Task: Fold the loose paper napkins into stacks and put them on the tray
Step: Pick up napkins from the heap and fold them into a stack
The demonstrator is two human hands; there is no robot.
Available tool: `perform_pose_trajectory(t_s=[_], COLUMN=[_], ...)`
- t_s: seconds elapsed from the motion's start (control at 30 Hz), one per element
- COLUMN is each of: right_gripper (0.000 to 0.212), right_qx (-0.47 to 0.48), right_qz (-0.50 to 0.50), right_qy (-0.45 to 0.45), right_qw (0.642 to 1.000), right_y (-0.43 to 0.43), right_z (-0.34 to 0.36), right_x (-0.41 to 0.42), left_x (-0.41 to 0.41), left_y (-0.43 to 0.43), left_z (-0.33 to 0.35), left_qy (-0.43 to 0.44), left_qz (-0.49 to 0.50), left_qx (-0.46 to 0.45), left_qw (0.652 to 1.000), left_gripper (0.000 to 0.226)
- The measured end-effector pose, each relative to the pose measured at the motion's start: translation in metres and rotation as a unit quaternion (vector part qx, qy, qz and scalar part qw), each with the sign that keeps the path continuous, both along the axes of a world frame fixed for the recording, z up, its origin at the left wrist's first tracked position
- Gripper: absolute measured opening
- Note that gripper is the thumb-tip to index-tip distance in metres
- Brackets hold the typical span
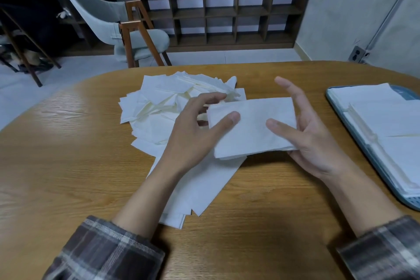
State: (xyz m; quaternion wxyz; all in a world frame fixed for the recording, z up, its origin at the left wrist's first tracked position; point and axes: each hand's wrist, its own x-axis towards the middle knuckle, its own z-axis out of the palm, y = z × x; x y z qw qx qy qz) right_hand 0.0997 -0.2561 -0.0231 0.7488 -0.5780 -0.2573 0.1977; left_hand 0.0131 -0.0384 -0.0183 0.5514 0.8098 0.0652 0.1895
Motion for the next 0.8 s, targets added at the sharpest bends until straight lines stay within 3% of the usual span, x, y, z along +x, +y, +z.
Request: perform_pose_trajectory(t_s=[0.1,0.17,0.3,0.4,0.5,0.6,0.7,0.8], right_gripper=[0.079,0.074,0.052,0.028,0.029,0.036,0.038,0.037], right_qx=[0.0,-0.022,-0.043,-0.109,-0.191,-0.213,-0.217,-0.216], right_qz=[-0.004,-0.01,0.004,-0.036,-0.118,-0.183,-0.216,-0.231], right_qy=[-0.001,-0.019,-0.039,-0.109,-0.157,-0.165,-0.158,-0.15], right_qw=[1.0,1.0,0.998,0.987,0.962,0.946,0.939,0.937], right_y=[0.001,0.002,0.001,0.0,-0.004,-0.005,-0.004,-0.004], right_z=[-0.002,-0.005,-0.006,-0.006,-0.008,-0.01,-0.013,-0.014], right_x=[0.001,0.001,-0.001,0.0,0.004,0.007,0.009,0.01], left_x=[-0.003,-0.003,0.001,0.002,0.001,0.001,0.002,0.003], left_y=[-0.001,-0.001,0.004,0.005,0.005,0.011,0.014,0.009], left_z=[0.006,0.004,-0.004,-0.008,-0.012,-0.017,-0.021,-0.024], left_qy=[0.042,0.039,0.013,0.004,0.012,0.047,0.071,0.055], left_qz=[-0.064,-0.064,-0.04,-0.041,-0.027,-0.056,-0.132,-0.158], left_qx=[-0.114,-0.102,-0.027,0.041,0.203,0.319,0.368,0.374], left_qw=[0.991,0.992,0.999,0.998,0.979,0.945,0.918,0.912], left_gripper=[0.039,0.043,0.047,0.051,0.059,0.042,0.018,0.016])
